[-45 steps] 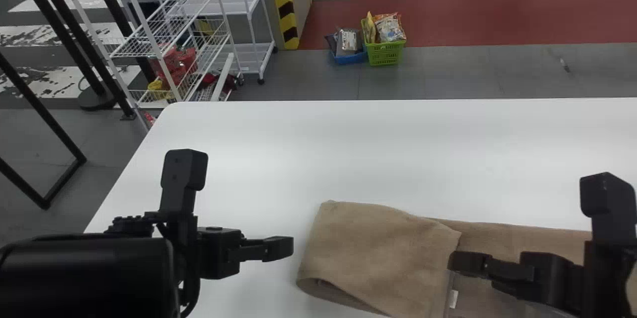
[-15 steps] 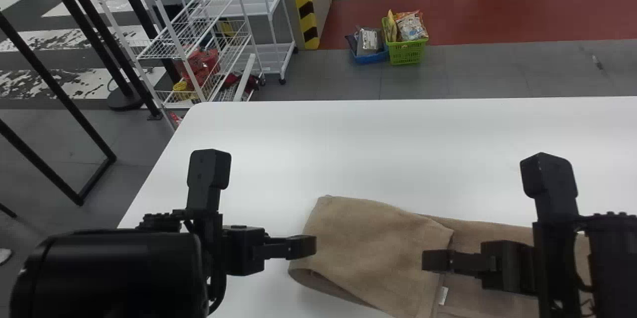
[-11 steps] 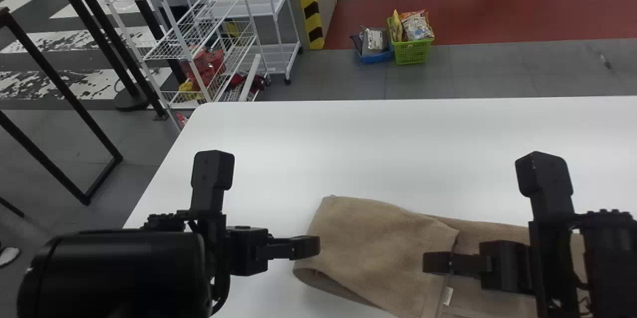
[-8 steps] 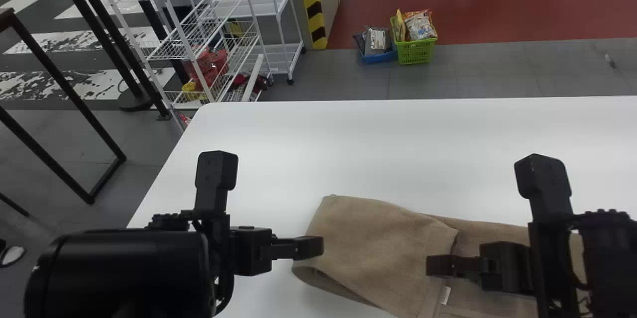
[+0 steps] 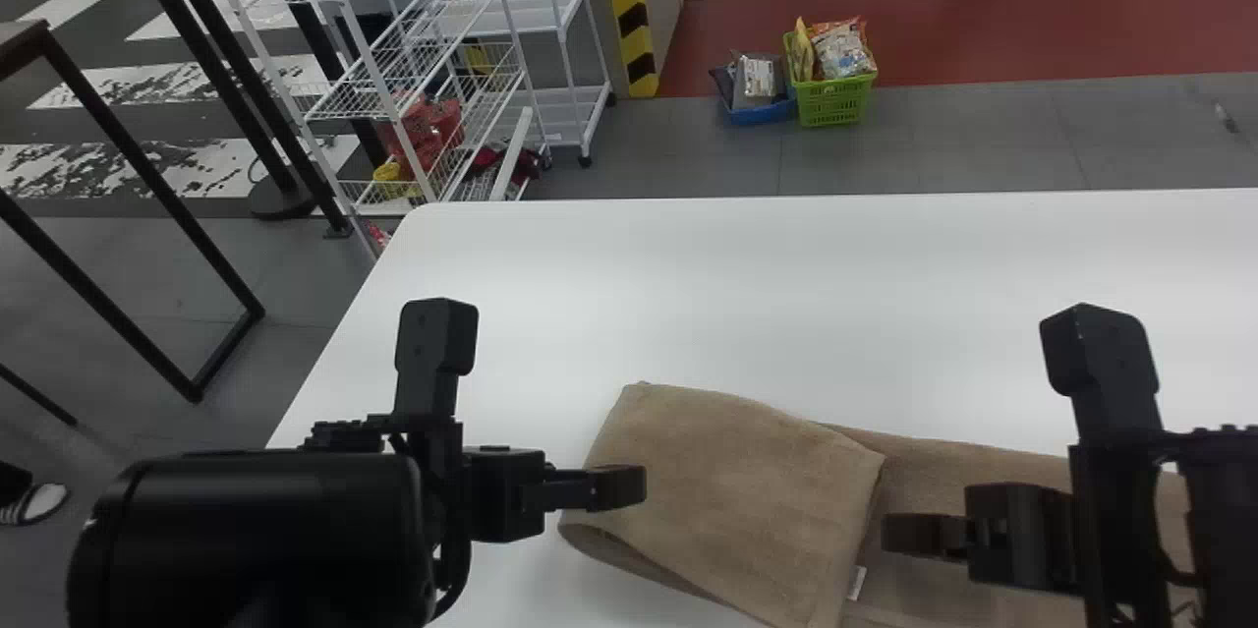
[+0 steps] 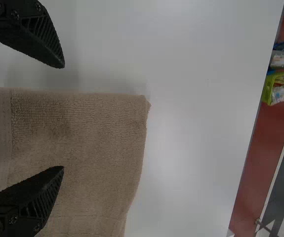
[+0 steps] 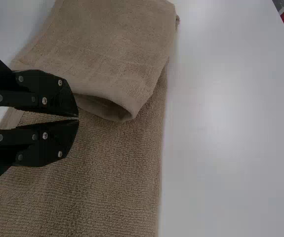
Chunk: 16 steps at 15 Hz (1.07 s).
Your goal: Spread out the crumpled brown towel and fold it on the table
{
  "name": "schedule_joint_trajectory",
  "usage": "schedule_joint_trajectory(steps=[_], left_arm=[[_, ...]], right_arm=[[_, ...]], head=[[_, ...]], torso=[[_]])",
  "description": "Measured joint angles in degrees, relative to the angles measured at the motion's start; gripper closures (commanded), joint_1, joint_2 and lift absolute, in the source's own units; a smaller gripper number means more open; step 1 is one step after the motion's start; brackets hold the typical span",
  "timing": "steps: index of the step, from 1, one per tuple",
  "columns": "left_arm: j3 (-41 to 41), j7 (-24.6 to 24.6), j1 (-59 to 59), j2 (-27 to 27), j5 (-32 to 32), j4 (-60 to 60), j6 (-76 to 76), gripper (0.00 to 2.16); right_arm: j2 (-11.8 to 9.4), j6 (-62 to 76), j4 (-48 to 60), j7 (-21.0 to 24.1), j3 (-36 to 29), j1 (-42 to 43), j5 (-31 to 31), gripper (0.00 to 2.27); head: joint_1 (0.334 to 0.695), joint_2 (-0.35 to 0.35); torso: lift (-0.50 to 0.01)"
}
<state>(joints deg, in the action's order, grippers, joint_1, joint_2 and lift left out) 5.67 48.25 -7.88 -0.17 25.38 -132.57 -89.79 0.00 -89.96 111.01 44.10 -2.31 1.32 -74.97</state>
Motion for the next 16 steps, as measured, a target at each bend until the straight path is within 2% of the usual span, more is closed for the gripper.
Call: schedule_joint_trajectory(steps=[2, 3, 4, 5, 16], left_arm=[[-0.1, 0.0, 0.0, 0.0, 0.0, -0.1, 0.0, 0.08], [-0.1, 0.0, 0.0, 0.0, 0.0, -0.1, 0.0, 0.08], [-0.2, 0.0, 0.1, 0.0, 0.0, -0.1, 0.0, 0.08], [-0.3, 0.0, 0.2, 0.0, 0.0, -0.1, 0.0, 0.08], [-0.2, 0.0, 0.0, 0.0, -0.3, 0.1, 0.0, 0.08]], right_arm=[[0.0, 0.0, 1.2, -0.2, -0.9, -0.6, -0.6, 1.57], [0.0, 0.0, 1.9, -0.2, -1.3, -0.9, -0.8, 1.02], [0.0, 0.0, 2.4, -0.2, -1.5, -1.1, -1.1, 0.35], [0.0, 0.0, 2.7, -0.1, -1.5, -1.2, -1.3, 0.17], [0.0, 0.0, -0.7, -1.3, 2.7, 0.2, 0.9, 0.21]], head=[[0.695, 0.254], [0.695, 0.252], [0.695, 0.251], [0.695, 0.250], [0.695, 0.280]], torso=[[-0.127], [-0.127], [-0.127], [-0.127], [-0.127]])
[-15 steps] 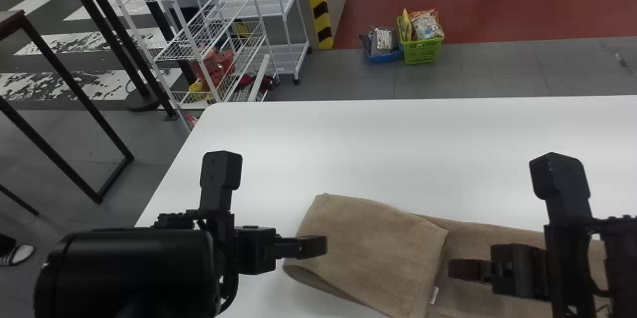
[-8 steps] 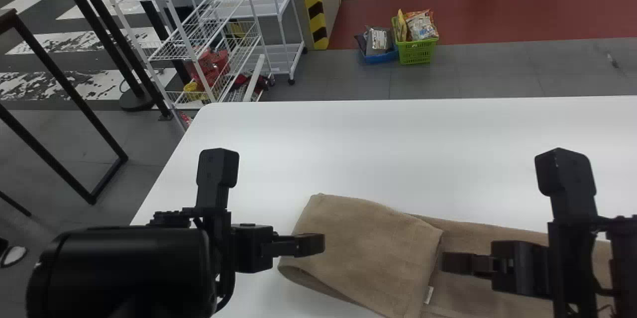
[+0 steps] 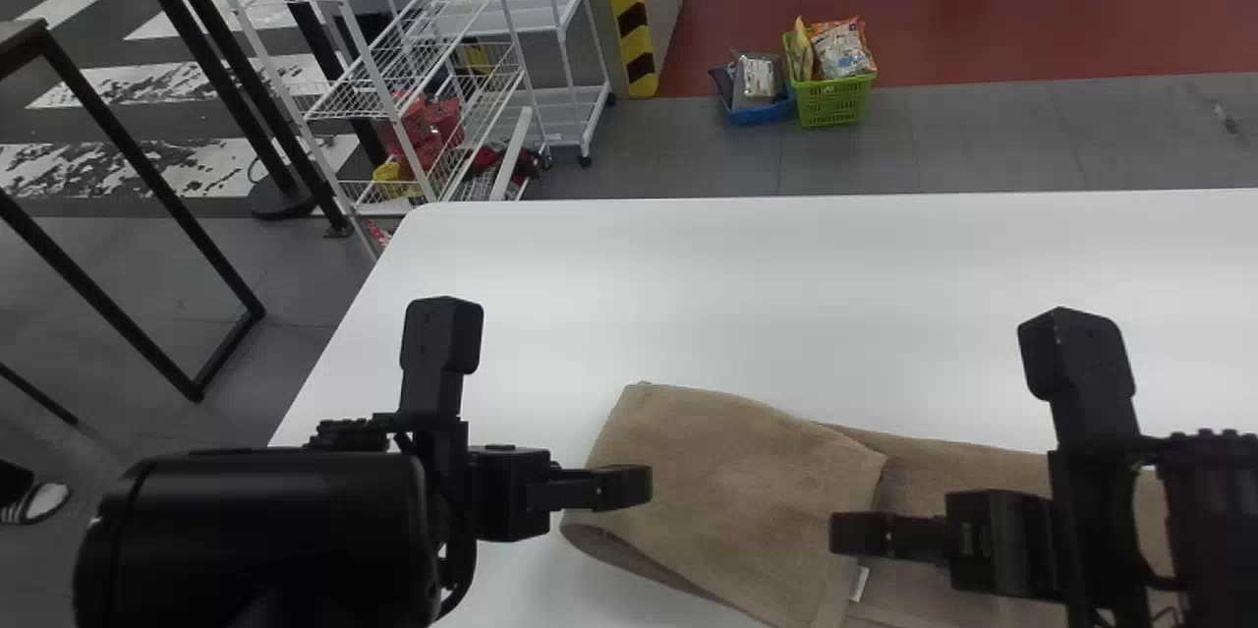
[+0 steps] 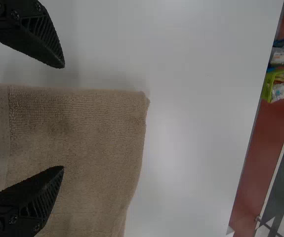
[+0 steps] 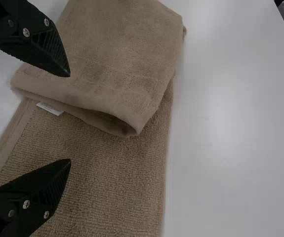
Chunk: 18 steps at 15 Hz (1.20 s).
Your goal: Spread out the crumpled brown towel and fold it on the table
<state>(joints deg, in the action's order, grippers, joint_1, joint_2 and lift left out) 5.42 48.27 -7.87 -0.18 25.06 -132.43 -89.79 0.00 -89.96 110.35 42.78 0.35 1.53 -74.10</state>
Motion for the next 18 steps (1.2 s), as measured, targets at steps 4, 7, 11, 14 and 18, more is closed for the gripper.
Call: schedule_joint_trajectory(steps=[4, 7, 11, 14, 18], left_arm=[[0.0, 0.1, -0.1, 0.0, 0.0, 0.1, 0.0, 0.08], [0.0, 0.1, -0.1, 0.0, 0.0, 0.4, 0.0, 0.08], [0.1, 0.1, 0.1, 0.0, 0.0, 0.7, 0.0, 0.08], [0.1, 0.0, 0.3, 0.0, 0.0, 0.7, 0.0, 0.08], [0.0, 0.0, 0.6, 0.0, 0.0, 0.8, 0.0, 0.08]], right_arm=[[0.0, 0.0, -0.5, -1.7, 1.0, 0.6, 0.4, 0.27], [0.0, 0.0, -1.3, -2.9, 1.5, 1.0, 1.2, 1.06], [0.0, 0.0, -1.6, -4.1, 1.6, 1.2, 1.4, 2.01], [0.0, 0.0, 1.2, -4.3, 1.3, 0.1, 2.1, 2.01], [0.0, 0.0, 2.2, -5.0, 0.0, -0.9, 2.4, 2.01]], head=[[0.695, 0.297], [0.695, 0.303], [0.695, 0.310], [0.695, 0.307], [0.695, 0.296]], torso=[[-0.127], [-0.127], [-0.127], [-0.127], [-0.127]])
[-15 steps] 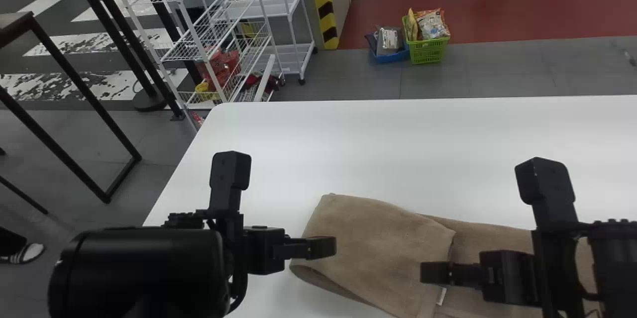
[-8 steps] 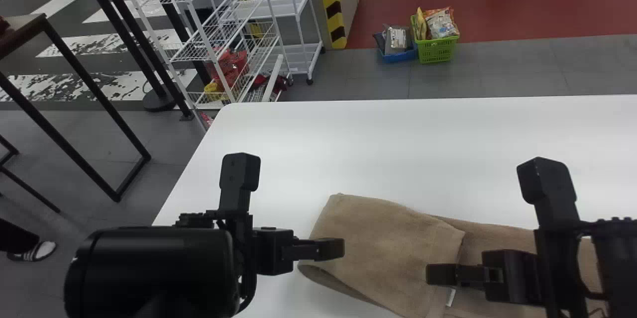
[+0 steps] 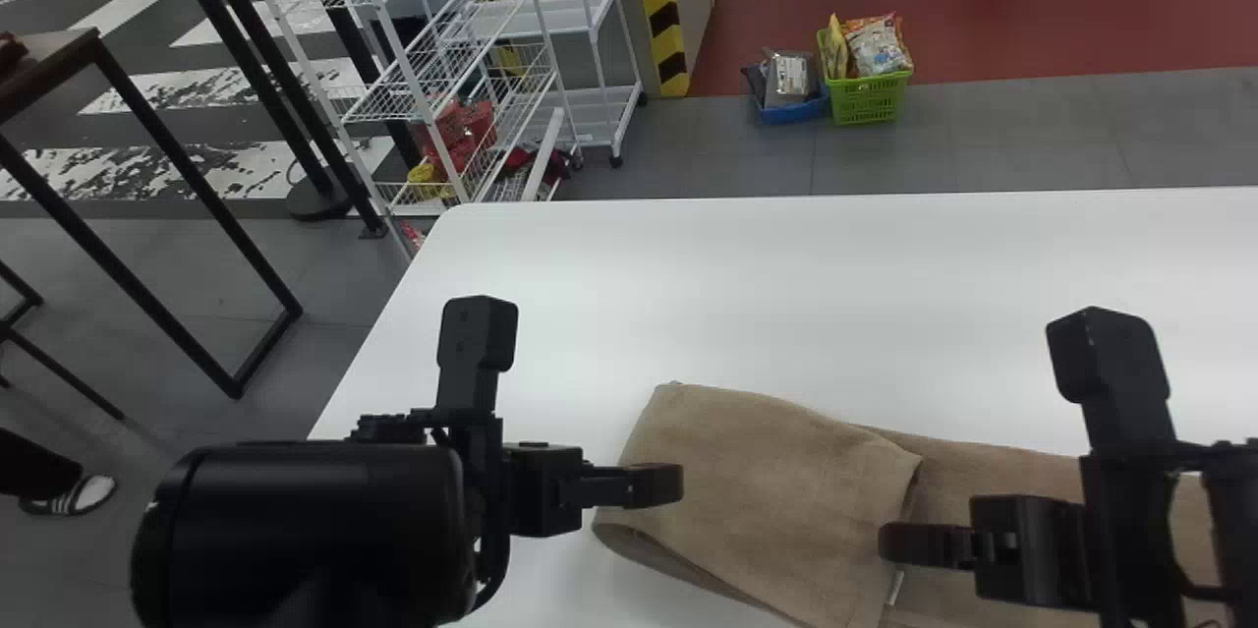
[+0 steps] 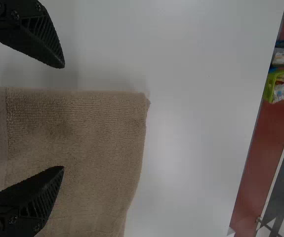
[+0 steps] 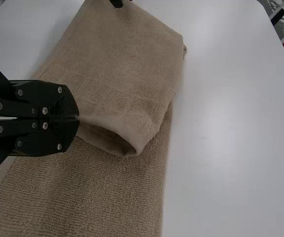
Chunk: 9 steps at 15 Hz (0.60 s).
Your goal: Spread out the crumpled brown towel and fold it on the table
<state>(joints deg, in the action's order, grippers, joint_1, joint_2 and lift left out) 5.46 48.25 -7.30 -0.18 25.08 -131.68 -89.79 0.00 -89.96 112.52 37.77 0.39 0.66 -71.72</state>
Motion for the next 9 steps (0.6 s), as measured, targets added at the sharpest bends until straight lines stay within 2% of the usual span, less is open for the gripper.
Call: schedule_joint_trajectory(steps=[7, 8, 9], left_arm=[[-0.3, 0.0, 0.1, 0.0, 0.0, -0.1, 0.0, 0.08], [-0.5, 0.0, 0.1, 0.0, 0.0, -0.1, 0.0, 0.08], [-0.6, -0.1, 0.1, 0.0, 0.1, -0.2, 0.0, 0.08]], right_arm=[[0.0, 0.0, 4.0, -0.6, -5.1, -1.9, -1.2, 2.00], [0.0, 0.0, 3.2, -1.5, -5.7, -1.8, -1.0, 1.63], [0.0, 0.0, 2.1, -2.5, -6.0, -1.5, -0.9, 0.94]], head=[[0.695, 0.250], [0.695, 0.245], [0.695, 0.244]], torso=[[-0.127], [-0.127], [-0.127]])
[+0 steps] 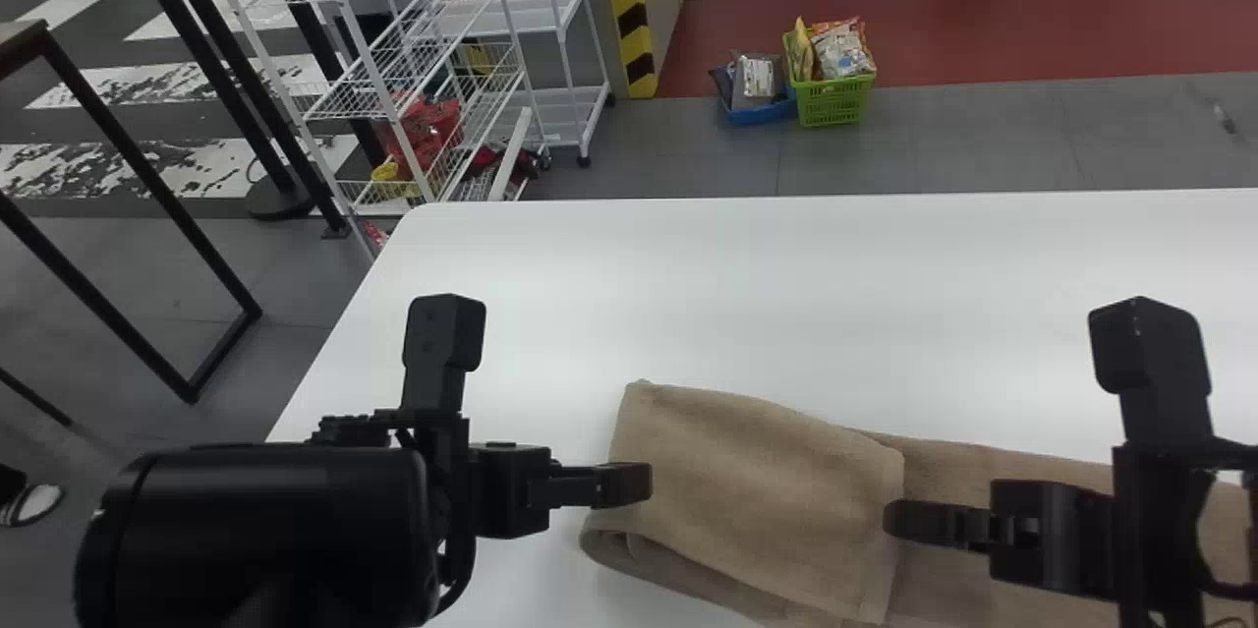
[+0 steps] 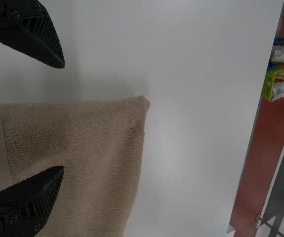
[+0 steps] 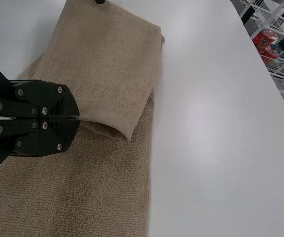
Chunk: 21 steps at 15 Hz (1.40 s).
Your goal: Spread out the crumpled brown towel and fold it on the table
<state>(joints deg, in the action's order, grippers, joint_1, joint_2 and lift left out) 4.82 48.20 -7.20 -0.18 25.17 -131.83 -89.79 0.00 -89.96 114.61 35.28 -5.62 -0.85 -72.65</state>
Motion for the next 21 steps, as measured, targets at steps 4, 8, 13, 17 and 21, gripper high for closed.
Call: schedule_joint_trajectory(steps=[4, 8, 13, 17, 21], left_arm=[[-0.1, 0.0, -0.1, 0.0, 0.1, -0.1, 0.0, 0.08], [0.1, 0.1, -0.3, 0.0, 0.0, -0.3, 0.0, 0.08], [0.1, 0.2, -0.2, 0.0, 0.0, 0.0, 0.0, 0.08], [0.7, 0.5, 0.0, 0.0, -0.1, 0.2, 0.0, 0.08], [0.9, 0.3, 0.7, 0.0, 0.0, 1.0, 0.0, 0.08]], right_arm=[[0.0, 0.0, -4.0, -2.3, -0.3, 1.1, -0.8, 0.05], [0.0, 0.0, -1.9, -4.5, -1.7, 0.5, 0.5, 0.07], [0.0, 0.0, 4.0, -17.5, -1.9, -1.3, 11.4, 0.10], [0.0, 0.0, 2.9, -31.6, -1.6, 1.5, 23.3, 0.10], [0.0, 0.0, -2.9, -36.0, -1.4, 9.8, 29.5, 0.11]], head=[[0.695, 0.256], [0.695, 0.246], [0.695, 0.239], [0.695, 0.231], [0.695, 0.215]], torso=[[-0.127], [-0.127], [-0.127], [-0.127], [-0.127]])
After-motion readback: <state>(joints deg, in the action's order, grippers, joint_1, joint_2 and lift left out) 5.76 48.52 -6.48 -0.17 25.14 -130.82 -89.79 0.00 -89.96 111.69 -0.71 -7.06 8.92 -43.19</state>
